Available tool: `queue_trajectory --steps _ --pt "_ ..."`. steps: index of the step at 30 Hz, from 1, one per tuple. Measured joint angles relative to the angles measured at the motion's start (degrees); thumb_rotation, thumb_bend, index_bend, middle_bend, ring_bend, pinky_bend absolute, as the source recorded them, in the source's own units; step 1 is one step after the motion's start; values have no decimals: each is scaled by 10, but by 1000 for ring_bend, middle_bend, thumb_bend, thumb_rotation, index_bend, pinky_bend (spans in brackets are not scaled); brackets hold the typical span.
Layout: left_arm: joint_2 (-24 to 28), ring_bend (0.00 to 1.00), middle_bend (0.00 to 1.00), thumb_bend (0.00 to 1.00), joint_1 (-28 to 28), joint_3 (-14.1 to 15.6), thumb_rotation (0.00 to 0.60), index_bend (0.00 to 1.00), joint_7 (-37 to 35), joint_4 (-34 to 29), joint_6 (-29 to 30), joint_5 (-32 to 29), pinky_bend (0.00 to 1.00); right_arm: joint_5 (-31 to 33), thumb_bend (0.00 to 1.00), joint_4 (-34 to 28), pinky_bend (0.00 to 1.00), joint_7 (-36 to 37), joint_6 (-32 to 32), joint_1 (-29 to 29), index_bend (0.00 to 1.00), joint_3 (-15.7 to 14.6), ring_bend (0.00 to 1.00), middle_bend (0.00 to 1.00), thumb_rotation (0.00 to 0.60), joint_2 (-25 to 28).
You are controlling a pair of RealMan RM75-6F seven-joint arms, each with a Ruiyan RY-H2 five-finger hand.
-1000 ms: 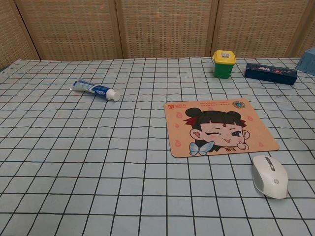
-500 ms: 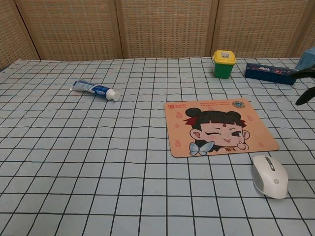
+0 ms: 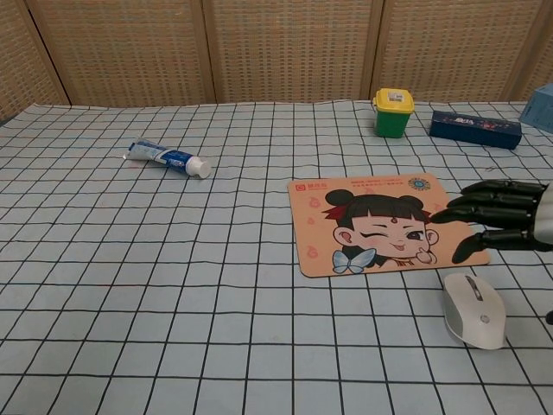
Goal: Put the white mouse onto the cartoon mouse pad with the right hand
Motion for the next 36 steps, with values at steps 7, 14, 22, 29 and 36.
queue_trajectory --steps 7,14,22,29,36 --pt "-3 0 0 41 -2 0 600 0 1 4 -4 -3 0 0 133 3 39 -5 -19 15 257 -10 0 105 600 -14" --pt "-3 0 0 41 -3 -2 600 0 -1 7 -8 -9 0 8 134 5 15 -10 -38 27 255 -15 0 87 600 -19" --pt "-5 0 0 41 -6 -2 600 0 0 10 -15 -13 0 16 134 9 0 -27 -58 36 244 -24 0 33 600 -27" --pt "-5 0 0 41 -5 -4 600 0 -4 11 -15 -17 0 22 133 7 0 -34 -72 45 245 -29 0 32 600 -34" --pt "-5 0 0 41 -6 -4 600 0 -4 11 -16 -17 0 30 133 16 0 -41 -79 48 290 -33 0 67 600 -42"
